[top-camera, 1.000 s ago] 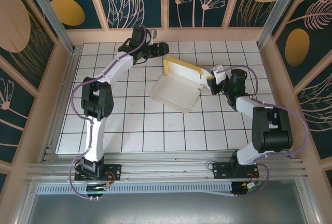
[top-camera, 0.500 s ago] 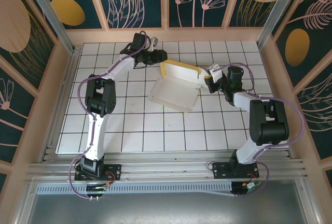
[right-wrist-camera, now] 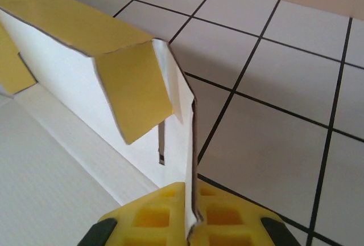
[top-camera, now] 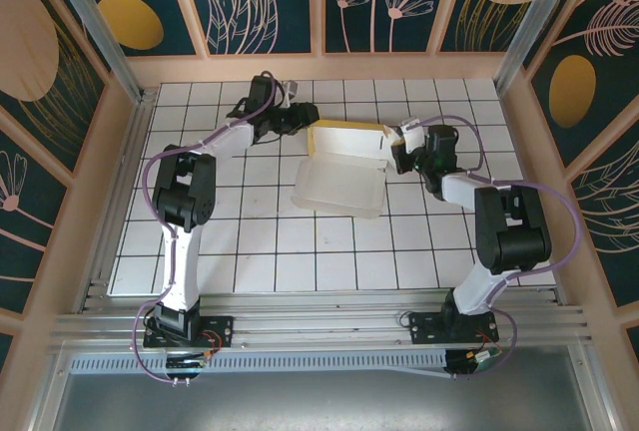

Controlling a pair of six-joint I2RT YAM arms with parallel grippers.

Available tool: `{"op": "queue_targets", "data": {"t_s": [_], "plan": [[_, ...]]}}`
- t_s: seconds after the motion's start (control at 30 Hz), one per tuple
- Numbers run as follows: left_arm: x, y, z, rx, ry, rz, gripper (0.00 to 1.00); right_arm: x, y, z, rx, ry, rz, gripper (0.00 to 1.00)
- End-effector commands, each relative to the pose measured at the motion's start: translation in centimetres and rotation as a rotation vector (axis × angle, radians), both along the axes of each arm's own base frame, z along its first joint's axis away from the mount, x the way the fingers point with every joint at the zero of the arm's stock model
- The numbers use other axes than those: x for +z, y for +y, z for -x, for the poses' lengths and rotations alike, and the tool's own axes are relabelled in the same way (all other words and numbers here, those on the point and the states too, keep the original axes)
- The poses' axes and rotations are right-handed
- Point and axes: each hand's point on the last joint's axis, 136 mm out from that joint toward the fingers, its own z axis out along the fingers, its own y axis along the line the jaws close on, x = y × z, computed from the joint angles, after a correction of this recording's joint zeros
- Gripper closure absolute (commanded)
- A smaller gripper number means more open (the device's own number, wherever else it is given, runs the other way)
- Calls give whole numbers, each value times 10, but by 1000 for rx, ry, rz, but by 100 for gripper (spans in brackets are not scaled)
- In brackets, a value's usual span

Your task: Fold the paper box

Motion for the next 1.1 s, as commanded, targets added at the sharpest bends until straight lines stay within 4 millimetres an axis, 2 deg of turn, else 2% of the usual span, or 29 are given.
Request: {"op": "queue_targets", "data": {"t_s": [0.0,0.13,0.37,0.47,0.67,0.83,1.07], "plan": [[10,-22,17,-49,20,58,56,13,29,-6,-12,17,-98,93],[6,-26,23,-59,28,52,57,14,39,-10,-49,66,-157,92],[4,-29,36,-62,24,53,57,12,41,-13,-174,139,-263,92],[4,-32,41,-68,21,53,56,6,48,-8,-203,166,-285,90],[11,-34,52,-77,4,62,56,-13,65,16,-217,143,-272,87],[16,-33,58,-77,-21,53,55,-25,80,29,-147,107,-267,79],[11,-29,61,-72,-25,23,55,-25,75,26,-74,72,-235,60]]}}
